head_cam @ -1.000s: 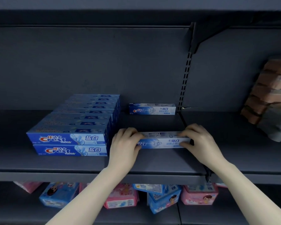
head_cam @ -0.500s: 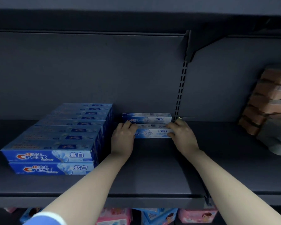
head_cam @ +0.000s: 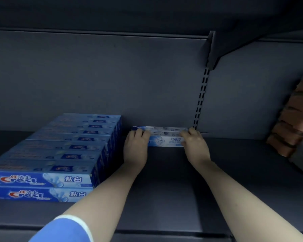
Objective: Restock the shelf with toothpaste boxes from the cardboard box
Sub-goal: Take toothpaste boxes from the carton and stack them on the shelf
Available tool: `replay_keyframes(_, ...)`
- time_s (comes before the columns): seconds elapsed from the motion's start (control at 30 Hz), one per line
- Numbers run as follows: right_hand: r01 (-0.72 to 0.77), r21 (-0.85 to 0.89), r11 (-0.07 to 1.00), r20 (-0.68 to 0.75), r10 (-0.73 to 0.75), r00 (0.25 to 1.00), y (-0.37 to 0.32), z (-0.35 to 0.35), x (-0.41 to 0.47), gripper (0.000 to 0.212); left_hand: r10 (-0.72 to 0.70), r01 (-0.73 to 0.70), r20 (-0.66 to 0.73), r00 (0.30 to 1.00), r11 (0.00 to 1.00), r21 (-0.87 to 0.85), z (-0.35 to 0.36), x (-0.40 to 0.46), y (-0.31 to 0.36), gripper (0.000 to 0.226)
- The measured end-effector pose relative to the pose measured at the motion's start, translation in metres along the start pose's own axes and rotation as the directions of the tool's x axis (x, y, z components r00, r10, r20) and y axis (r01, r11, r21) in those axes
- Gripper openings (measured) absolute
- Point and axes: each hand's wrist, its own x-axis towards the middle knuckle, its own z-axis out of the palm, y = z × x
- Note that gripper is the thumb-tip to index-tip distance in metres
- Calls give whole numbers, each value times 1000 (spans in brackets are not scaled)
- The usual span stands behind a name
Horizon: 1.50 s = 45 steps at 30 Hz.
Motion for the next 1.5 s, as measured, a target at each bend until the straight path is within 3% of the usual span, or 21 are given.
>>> replay_keyframes(0.17,-16,-26,1000,-13,15,1000,-1,7,-6,43,18,-18,-23,1000,1000,-20,4,2,-2,39)
replay_keyframes(0.37,-31,31,999,42,29,999,-6,8,-14,48,-11,11,104,994,1000,-4,0,0,-3,59)
replay_keyframes(0.5,-27,29,999,-12,28,1000,-9,0,-31,61,-41,39,146,989,999,15,-11,-10,3,65)
replay_keyframes(0.77,-71,-46,996,261,80,962,-39,-29,-92,64,-55,61,385,921,998,-5,-63,-81,32,67)
replay_keyframes(0.93,-26,23,999,114,23,993,-64,-49,-165,60,17,-11,153,988,999,-39,-98,-161,19,67)
replay_keyframes(1.17,39,114,993,-154,-21,988,-92,-26,-258,50,30,-17,150,988,996,-83,-93,-267,12,68)
replay_keyframes(1.27,100,128,987,-189,-74,979,-100,2,-294,51,18,7,208,978,993,-117,-74,-306,13,69)
replay_keyframes(1.37,122,122,985,-124,-107,987,-100,38,-333,50,7,30,296,955,992,-123,-45,-345,7,69)
replay_keyframes(1.5,76,117,990,117,-89,989,-92,90,-388,49,-28,82,433,901,991,-106,-1,-401,-2,67)
